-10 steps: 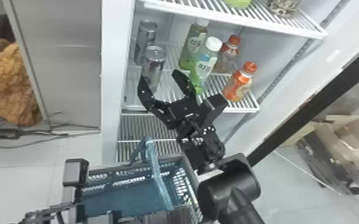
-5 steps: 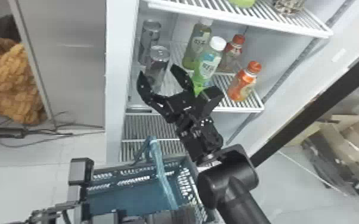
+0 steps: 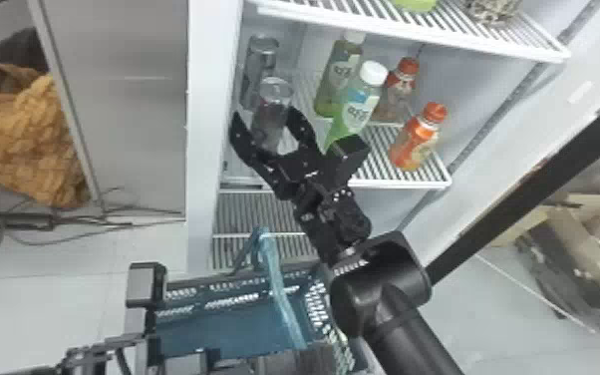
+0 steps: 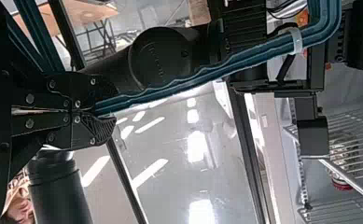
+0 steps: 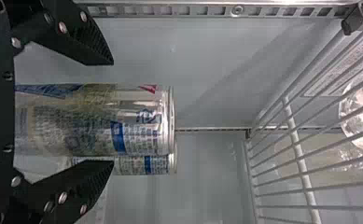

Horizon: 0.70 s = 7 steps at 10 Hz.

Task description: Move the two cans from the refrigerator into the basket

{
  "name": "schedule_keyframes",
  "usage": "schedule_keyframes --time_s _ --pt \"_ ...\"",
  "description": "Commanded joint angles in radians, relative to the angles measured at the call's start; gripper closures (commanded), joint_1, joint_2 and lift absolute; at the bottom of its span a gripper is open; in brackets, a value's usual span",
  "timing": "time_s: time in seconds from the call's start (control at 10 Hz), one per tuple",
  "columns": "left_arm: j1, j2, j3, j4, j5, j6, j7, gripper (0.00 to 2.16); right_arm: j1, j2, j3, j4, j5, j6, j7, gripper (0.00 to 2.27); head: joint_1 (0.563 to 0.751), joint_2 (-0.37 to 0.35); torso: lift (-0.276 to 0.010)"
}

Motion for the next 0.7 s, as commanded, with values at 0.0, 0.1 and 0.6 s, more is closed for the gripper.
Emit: schedule_keyframes --time_s 0.0,0.1,0.6 --pt "-0.003 0.0 0.0 0.0 -0.001 0.0 0.0 1.19 -0.006 -0.001 0.004 0.001 -0.005 0.002 -0.004 0.76 0.695 -0.286 -0.276" --pt "-0.003 0.0 0.0 0.0 -0.001 0.0 0.0 1.19 -0.004 -0.001 0.004 0.001 -0.005 0.002 -0.007 0.86 0.695 -0.283 -0.276" --pt "0.0 -0.003 0.0 0.003 -0.001 -0.005 0.0 1.19 0.033 -0.006 -0.02 -0.07 0.005 0.007 -0.014 0.86 0.695 -0.287 -0.276"
